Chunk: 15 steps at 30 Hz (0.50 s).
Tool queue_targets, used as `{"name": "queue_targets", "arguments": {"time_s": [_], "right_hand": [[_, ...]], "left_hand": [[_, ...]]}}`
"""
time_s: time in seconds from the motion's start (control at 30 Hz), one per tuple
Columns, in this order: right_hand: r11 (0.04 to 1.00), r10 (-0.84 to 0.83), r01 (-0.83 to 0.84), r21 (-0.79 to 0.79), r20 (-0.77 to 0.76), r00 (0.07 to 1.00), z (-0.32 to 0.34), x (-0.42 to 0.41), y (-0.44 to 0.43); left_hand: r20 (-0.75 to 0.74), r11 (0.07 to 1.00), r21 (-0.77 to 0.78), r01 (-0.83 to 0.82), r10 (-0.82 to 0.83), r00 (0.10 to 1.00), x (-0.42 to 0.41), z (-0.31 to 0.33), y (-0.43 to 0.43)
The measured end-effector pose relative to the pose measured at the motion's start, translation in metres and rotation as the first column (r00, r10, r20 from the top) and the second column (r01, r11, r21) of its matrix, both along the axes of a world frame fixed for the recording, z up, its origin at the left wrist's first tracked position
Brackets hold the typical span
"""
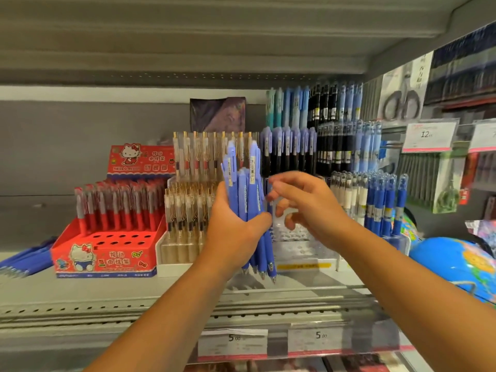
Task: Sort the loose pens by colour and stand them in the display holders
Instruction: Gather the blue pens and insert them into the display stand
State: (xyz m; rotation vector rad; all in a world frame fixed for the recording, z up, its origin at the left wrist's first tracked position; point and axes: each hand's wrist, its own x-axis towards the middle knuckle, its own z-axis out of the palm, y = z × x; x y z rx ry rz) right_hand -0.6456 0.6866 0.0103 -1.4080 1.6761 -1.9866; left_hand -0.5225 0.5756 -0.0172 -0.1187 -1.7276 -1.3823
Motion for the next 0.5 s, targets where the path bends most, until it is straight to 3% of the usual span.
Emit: {"name": "queue_targets", "arguments": {"time_s": [0.1, 0.5], "right_hand": [[0.986, 0.161, -0.162, 0.028, 0.022, 0.987, -0.0013, 0.0073, 0.0056], [0.995, 0.09, -0.092, 0.036, 0.06, 0.994, 0.0022, 0.0101, 0.0026]], "left_hand": [[0.009, 1.0, -0.002, 0.017, -0.017, 1.0, -0.0018, -0.0013, 0.0014], [0.023, 0.996, 0.089, 0.013, -0.015, 1.0, -0.0042, -0.002, 0.0013]]}}
